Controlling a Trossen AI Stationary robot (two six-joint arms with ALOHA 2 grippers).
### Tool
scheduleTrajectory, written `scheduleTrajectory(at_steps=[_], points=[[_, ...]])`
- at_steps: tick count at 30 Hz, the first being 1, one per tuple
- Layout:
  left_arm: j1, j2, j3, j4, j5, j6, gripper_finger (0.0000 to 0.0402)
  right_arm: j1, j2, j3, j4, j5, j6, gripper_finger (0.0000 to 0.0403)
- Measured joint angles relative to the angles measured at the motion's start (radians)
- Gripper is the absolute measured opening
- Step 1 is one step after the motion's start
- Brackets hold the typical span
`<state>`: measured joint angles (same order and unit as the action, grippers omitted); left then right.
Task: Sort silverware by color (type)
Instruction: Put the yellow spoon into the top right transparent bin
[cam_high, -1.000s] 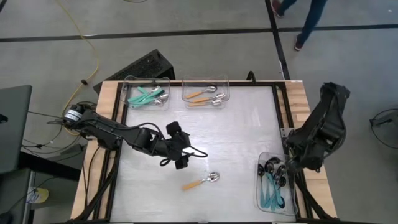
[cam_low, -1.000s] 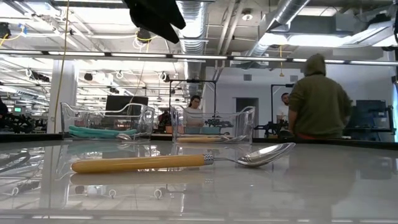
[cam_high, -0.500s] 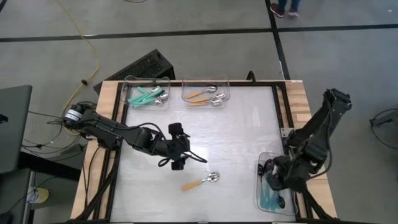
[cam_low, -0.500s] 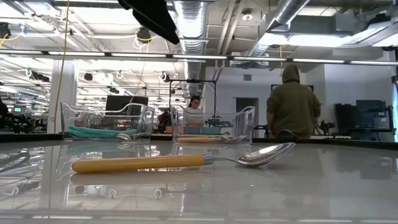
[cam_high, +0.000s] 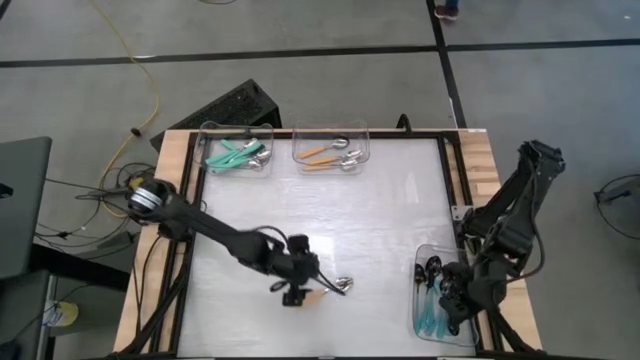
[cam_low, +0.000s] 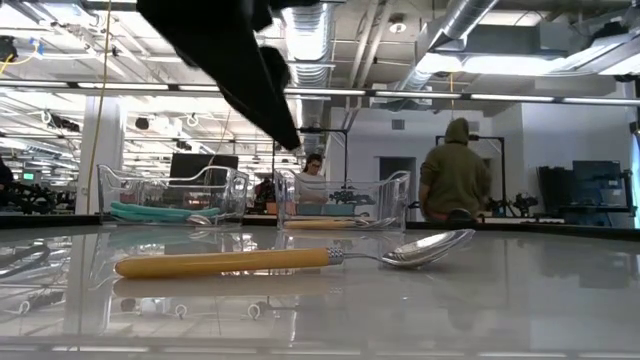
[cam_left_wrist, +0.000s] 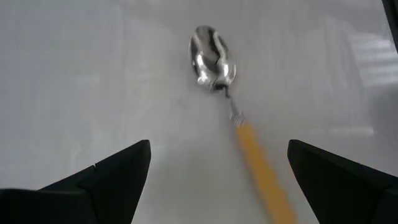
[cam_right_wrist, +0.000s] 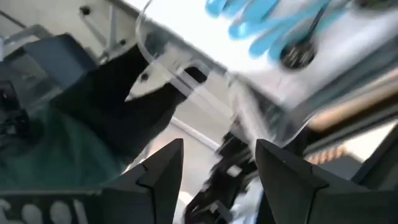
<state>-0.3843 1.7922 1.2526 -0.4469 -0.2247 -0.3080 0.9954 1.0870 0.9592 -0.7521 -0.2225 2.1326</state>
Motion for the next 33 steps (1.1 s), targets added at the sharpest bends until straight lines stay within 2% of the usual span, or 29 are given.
scheduleTrajectory(at_steps=[4, 9, 15, 19, 21, 24, 26, 33], points=[[-0.022, 0.086, 0.000, 0.134, -0.067, -0.071, 0.0364, 0.014, -0.008, 0.000, -0.101, 0.063, -0.101, 0.0222], [-0.046, 0.179, 0.000, 0.244, -0.113, -0.172, 0.0364, 0.012, -0.010, 0.000, -0.187, 0.090, -0.238, 0.0222], [-0.090, 0.262, 0.000, 0.272, -0.240, -0.337, 0.0364, 0.014, -0.017, 0.000, -0.223, 0.069, -0.396, 0.0222], [-0.122, 0.296, 0.001, 0.291, -0.304, -0.392, 0.0359, 0.013, -0.031, 0.000, -0.260, 0.067, -0.440, 0.0222], [-0.140, 0.303, 0.002, 0.290, -0.336, -0.404, 0.0343, 0.013, -0.040, 0.000, -0.293, 0.067, -0.442, 0.0222], [-0.161, 0.304, 0.002, 0.285, -0.381, -0.387, 0.0296, 0.013, -0.053, 0.000, -0.346, 0.067, -0.440, 0.0222], [-0.171, 0.304, 0.002, 0.284, -0.388, -0.367, 0.0250, 0.013, -0.059, 0.000, -0.376, 0.067, -0.439, 0.0222], [-0.170, 0.303, 0.002, 0.289, -0.308, -0.313, 0.0049, -0.027, -0.088, 0.000, -0.399, 0.067, -0.400, 0.0222]])
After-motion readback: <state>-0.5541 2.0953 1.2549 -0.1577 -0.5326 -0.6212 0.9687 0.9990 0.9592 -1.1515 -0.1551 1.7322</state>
